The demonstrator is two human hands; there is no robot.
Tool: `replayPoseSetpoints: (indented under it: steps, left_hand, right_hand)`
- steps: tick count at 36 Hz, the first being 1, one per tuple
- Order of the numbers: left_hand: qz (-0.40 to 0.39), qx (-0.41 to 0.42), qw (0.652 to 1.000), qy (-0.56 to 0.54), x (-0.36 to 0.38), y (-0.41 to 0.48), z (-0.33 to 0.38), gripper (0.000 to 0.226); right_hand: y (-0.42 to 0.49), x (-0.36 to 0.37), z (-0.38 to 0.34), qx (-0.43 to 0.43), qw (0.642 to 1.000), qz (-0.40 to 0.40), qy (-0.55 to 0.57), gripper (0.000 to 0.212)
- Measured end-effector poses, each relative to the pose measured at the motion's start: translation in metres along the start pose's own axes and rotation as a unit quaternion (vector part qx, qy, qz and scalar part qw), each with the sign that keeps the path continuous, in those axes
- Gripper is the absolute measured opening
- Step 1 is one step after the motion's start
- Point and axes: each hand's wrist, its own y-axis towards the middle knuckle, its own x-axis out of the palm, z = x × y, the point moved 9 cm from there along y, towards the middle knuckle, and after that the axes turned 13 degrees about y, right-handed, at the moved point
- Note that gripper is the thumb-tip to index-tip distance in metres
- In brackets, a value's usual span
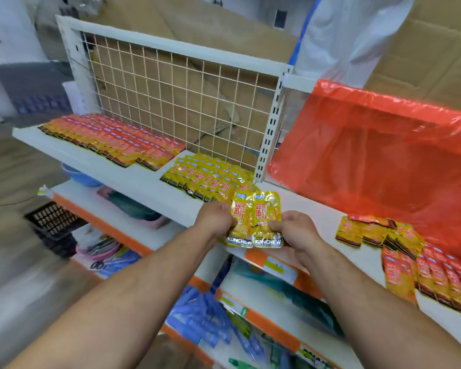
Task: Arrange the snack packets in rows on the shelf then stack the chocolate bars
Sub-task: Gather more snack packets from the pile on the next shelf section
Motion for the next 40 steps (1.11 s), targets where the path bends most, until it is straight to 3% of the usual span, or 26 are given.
replayPoseSetpoints:
  steps: [6,13,18,20,22,25,28,35,40]
  left_hand:
    - [0.019,-0.011,1.000,0.001,-0.027,0.006,-0.017,0.052]
    - [0.028,-0.009,0.999,0.042,-0.035,0.033,-0.016,0.028]
    - [0.032,-0.007,0.997,0.072,-0.027,0.064,-0.009,0.033]
    - [0.026,0.006,0.994,0.102,-0.020,0.077,-0.001,0.022]
    - [0.030,0.017,0.990,0.138,-0.016,0.090,0.008,0.017]
    - [0.037,0.023,0.980,0.194,-0.010,0.107,0.016,0.033]
    - [0.036,0.023,0.969,0.245,-0.003,0.121,0.022,0.033]
    - [0.070,0.050,0.939,0.333,0.002,0.137,0.035,0.005]
    - [0.081,0.060,0.916,0.387,0.003,0.144,0.039,0.010]
  right_hand:
    - [0.003,0.036,0.000,0.026,0.999,-0.023,0.022,0.017]
    - [0.034,0.051,0.002,0.018,1.000,-0.019,0.004,0.020]
    - [0.074,0.048,0.021,0.024,0.999,-0.018,-0.018,0.027]
    - [0.087,0.045,0.024,0.028,0.999,-0.012,-0.026,0.022]
    - [0.096,0.042,0.024,0.032,0.999,-0.010,-0.037,0.021]
    - [0.109,0.039,0.031,0.044,0.999,-0.005,-0.032,0.020]
    - [0.122,0.037,0.032,0.043,0.998,-0.005,-0.044,0.023]
    - [0.142,0.030,0.023,0.033,0.997,0.005,-0.074,0.045]
    - [0.150,0.032,0.024,0.035,0.997,0.005,-0.061,0.044]
